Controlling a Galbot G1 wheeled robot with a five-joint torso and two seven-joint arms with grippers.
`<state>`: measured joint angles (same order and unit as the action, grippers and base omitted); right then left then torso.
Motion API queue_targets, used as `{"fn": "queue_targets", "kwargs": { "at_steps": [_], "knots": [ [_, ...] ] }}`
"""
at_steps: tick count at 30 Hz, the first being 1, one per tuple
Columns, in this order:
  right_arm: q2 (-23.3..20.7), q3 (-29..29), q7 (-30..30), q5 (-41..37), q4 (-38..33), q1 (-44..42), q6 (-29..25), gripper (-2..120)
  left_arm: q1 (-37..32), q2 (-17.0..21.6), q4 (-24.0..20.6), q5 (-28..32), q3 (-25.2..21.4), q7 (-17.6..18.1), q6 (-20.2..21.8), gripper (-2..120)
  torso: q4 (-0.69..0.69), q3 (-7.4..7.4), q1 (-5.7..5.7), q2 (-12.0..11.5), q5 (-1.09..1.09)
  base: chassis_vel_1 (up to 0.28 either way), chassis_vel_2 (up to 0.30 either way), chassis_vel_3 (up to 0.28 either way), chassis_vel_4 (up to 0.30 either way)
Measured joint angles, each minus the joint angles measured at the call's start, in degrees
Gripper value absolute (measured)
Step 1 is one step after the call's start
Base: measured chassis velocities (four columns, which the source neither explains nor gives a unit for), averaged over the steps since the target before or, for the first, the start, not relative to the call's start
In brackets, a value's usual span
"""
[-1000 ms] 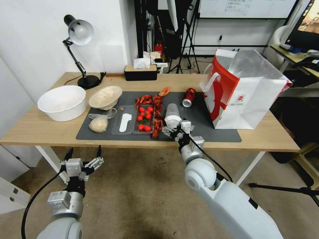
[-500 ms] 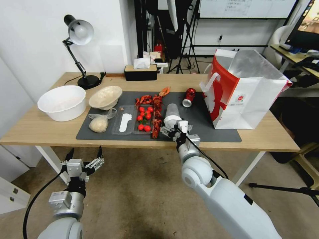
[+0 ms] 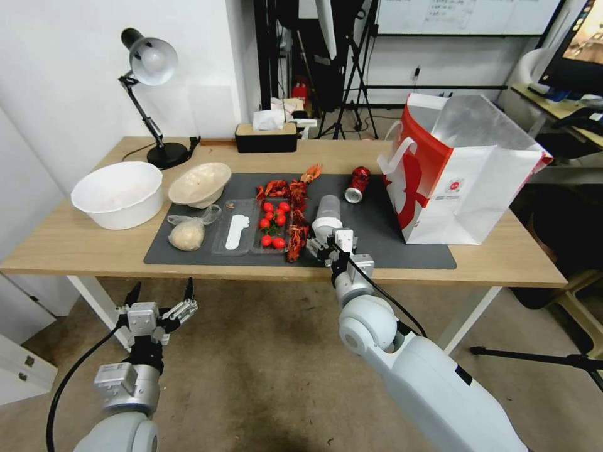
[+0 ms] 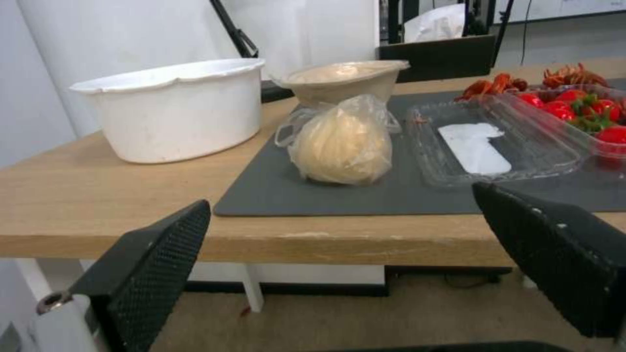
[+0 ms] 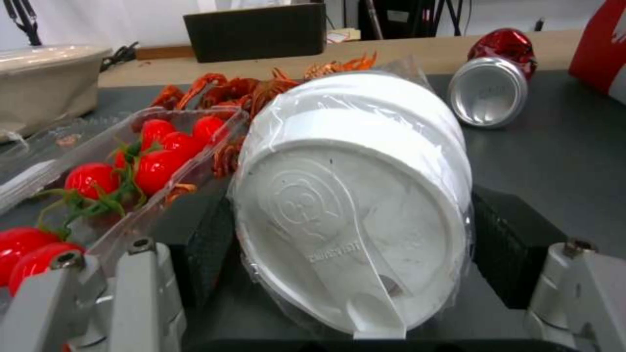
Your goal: Pick up the trash from the table and place it into the takeout bag.
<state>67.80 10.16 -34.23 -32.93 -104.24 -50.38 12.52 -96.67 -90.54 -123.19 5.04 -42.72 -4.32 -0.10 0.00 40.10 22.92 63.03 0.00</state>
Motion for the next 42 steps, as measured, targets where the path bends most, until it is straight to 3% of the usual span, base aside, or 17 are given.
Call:
{"fn": "queue_targets", "kwargs": {
  "at_steps": [16,22,26,32,33,36,42],
  "knots": [
    [-0.73,-1.04,1.06,0.02,-2.19,-1.29,-0.98,72,0.05,-0.05,0.19,-0.30,0.22,-0.06,-0.17,100,-0.01,0.01,0.00,-0.01,0.01,0.000,0.000,0.000,0.000],
    [-4.13,-5.66,9.91,-0.86,-9.37,-0.65,-7.86,72,0.00,-0.15,0.04,-0.52,0.33,-0.10,-0.18,100,0.00,0.01,0.00,-0.01,0.01,0.000,0.000,0.000,0.000],
    [-6.65,-11.08,11.09,-3.67,-13.59,2.11,-6.82,72,-0.05,-0.18,-0.09,-0.65,0.40,-0.11,-0.17,100,-0.01,0.01,0.00,-0.01,0.00,0.000,0.000,0.000,0.000],
    [-15.60,-18.49,2.74,-14.06,-14.02,16.12,-0.48,72,-0.10,-0.33,-0.50,-1.33,1.08,-0.16,-0.08,100,0.00,0.00,0.00,-0.01,0.01,0.000,0.000,0.000,0.000],
    [-15.60,-18.49,2.74,-14.06,-14.02,16.12,-0.48,72,-0.10,-0.33,-0.50,-1.33,1.08,-0.16,-0.08,100,0.00,0.00,0.00,-0.01,0.01,0.000,0.000,0.000,0.000],
    [-16.79,-20.27,-7.48,-19.23,-10.24,20.35,7.21,72,-0.24,-0.15,-0.64,-1.34,1.11,-0.18,-0.07,100,-0.01,0.00,0.00,-0.02,0.01,0.000,0.000,0.000,0.000],
    [-16.49,-20.30,-11.77,-19.51,-5.57,21.17,10.34,72,-0.38,0.00,-1.00,-1.34,1.00,-0.19,-0.10,100,-0.01,0.01,0.01,-0.02,0.02,0.000,0.000,0.000,0.000]
  ]
}}
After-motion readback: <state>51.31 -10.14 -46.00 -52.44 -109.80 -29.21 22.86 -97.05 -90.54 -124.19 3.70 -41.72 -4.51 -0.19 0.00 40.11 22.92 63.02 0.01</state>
